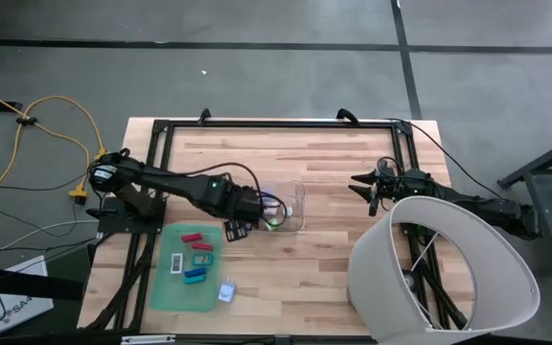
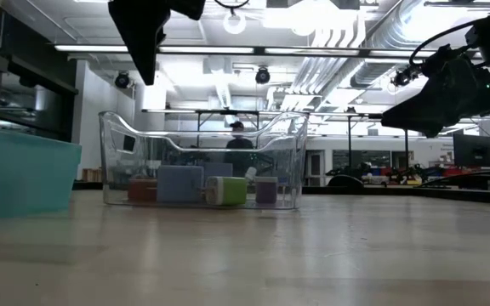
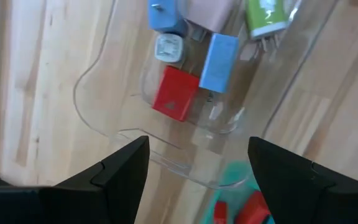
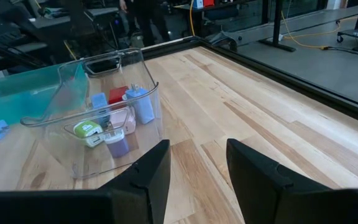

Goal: Pick & Place Office items
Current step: Put the blue charger adapter into the transparent bin

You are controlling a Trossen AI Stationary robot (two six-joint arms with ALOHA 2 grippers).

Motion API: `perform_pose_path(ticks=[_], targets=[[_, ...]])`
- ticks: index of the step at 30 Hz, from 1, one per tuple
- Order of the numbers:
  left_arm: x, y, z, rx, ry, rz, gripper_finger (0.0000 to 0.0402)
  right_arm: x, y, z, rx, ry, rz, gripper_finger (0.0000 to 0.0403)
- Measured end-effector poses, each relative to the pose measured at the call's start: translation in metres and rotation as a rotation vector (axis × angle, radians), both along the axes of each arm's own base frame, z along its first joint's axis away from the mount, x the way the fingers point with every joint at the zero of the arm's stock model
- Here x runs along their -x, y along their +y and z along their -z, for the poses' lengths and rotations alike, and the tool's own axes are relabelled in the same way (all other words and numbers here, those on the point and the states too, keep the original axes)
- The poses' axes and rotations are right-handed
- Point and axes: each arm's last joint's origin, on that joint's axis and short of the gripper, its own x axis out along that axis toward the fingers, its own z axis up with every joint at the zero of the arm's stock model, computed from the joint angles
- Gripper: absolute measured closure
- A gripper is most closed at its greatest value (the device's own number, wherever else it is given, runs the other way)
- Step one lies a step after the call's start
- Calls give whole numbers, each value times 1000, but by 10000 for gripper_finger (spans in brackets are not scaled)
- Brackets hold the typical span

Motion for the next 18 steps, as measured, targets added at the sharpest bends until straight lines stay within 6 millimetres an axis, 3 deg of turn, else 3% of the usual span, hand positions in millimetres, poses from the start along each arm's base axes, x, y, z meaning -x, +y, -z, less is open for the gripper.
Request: perform_pose_path(ticks=[12,18], targets=[[-3,-30,-2,32,-105,83,135,0,0,0,0,0,0,259],[-3,-41,-3,82,-167,-15,135,0,0,0,0,0,0,259]])
